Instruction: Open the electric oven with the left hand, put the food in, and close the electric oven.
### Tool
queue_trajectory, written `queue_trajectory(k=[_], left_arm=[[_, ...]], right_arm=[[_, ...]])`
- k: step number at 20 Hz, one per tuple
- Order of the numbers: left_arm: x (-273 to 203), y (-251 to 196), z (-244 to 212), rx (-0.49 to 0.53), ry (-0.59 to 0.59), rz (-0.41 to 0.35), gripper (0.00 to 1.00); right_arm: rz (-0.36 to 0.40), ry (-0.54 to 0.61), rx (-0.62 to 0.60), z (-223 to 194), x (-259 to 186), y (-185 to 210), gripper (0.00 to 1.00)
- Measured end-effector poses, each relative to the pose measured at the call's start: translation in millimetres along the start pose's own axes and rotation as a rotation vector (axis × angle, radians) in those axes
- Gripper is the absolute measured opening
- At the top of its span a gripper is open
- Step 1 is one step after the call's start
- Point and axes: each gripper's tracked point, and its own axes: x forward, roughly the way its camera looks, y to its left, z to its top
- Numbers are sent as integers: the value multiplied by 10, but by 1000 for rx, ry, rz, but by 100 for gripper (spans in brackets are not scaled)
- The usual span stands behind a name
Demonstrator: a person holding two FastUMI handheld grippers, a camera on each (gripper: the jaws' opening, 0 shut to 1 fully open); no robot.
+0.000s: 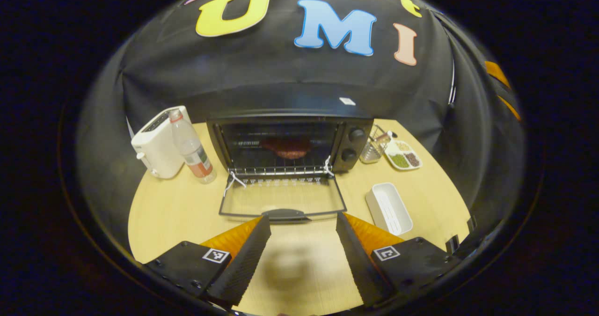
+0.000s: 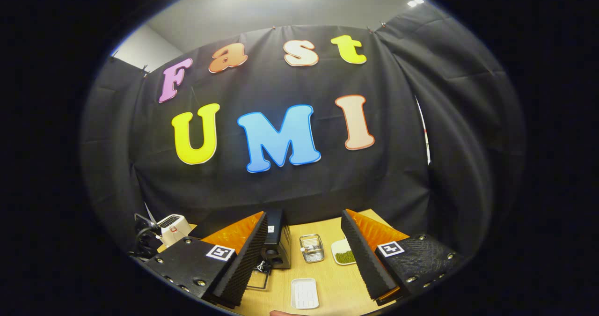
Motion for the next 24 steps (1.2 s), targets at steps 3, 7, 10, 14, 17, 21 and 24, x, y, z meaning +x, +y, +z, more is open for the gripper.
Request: queue_trajectory(k=[3, 7, 10, 14, 17, 21, 24], left_arm=[[188, 60, -238, -20, 79, 11, 98], [435, 113, -470, -33, 162, 23, 99], [605, 128, -581, -23, 206, 22, 96], [843, 233, -629, -9, 240, 44, 96], [1006, 293, -649, 3, 261, 51, 96], [1192, 333, -686, -3, 290, 45, 96], [1255, 348, -733, -24, 311, 38, 96]], right_arm=[[-45, 20, -12, -75, -33, -152, 95], [-72, 43, -25, -185, -99, -257, 95], [-83, 57, -26, -235, -133, -298, 95], [-108, 60, -31, -250, -155, -397, 95], [-131, 64, -27, -278, -184, -468, 95], [-147, 75, -34, -301, -183, -477, 95], [-155, 73, -33, -315, -198, -469, 95]])
